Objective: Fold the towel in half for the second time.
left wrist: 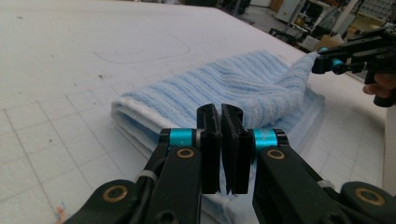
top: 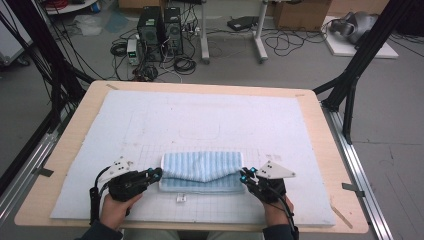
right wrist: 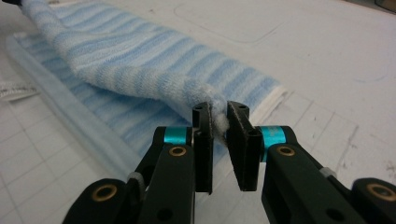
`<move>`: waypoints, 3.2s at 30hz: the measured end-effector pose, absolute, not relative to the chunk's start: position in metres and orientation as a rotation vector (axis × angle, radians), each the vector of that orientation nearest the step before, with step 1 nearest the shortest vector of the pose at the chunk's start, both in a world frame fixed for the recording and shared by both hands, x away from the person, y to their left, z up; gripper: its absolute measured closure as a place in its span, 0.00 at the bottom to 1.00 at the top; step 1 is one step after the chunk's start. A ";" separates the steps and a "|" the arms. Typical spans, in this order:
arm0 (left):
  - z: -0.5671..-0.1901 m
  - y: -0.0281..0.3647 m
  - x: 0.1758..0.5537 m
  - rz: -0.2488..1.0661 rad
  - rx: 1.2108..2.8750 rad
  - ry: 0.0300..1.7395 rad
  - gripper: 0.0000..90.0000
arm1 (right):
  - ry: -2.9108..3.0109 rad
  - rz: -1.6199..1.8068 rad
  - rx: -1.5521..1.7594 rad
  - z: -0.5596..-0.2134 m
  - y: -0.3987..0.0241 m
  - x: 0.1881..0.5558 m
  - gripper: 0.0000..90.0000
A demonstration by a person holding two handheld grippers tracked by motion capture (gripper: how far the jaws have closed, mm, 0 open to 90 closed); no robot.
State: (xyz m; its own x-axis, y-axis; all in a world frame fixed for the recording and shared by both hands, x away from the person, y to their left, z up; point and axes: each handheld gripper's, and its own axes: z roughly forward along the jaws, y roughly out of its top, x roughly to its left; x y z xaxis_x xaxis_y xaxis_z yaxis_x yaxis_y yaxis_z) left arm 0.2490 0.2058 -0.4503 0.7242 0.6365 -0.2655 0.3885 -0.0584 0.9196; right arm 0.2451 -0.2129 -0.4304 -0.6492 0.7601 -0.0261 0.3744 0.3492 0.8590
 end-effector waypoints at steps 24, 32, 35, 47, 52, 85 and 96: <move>-0.442 0.215 0.249 0.230 1.594 0.902 0.54 | 2.016 1.333 1.155 -0.429 -0.220 0.230 0.44; -0.440 0.190 0.265 0.221 1.687 0.872 0.86 | 2.168 1.245 1.109 -0.429 -0.191 0.259 0.72; -0.446 0.181 0.265 0.226 1.773 0.883 0.86 | 2.213 1.192 1.112 -0.434 -0.184 0.261 0.73; -0.452 0.174 0.259 0.249 1.949 0.930 0.87 | 2.328 1.142 1.113 -0.446 -0.191 0.252 0.73; -0.452 0.175 0.257 0.249 1.952 0.927 0.87 | 2.321 1.148 1.109 -0.448 -0.192 0.245 0.73; -0.412 0.233 0.244 0.499 1.541 0.846 0.23 | 1.973 1.252 1.128 -0.418 -0.269 0.229 0.12; -0.410 0.236 0.235 0.535 1.514 0.816 0.23 | 1.978 1.233 1.110 -0.417 -0.265 0.225 0.12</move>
State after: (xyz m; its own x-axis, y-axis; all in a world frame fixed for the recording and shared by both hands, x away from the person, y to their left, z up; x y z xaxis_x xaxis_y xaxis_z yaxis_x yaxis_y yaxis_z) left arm 0.2352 0.2359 -0.4096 0.6397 0.7569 -0.1341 0.1786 0.0233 0.9836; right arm 0.2249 -0.2647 -0.4166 -0.5054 0.8624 -0.0276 0.3551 0.2371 0.9043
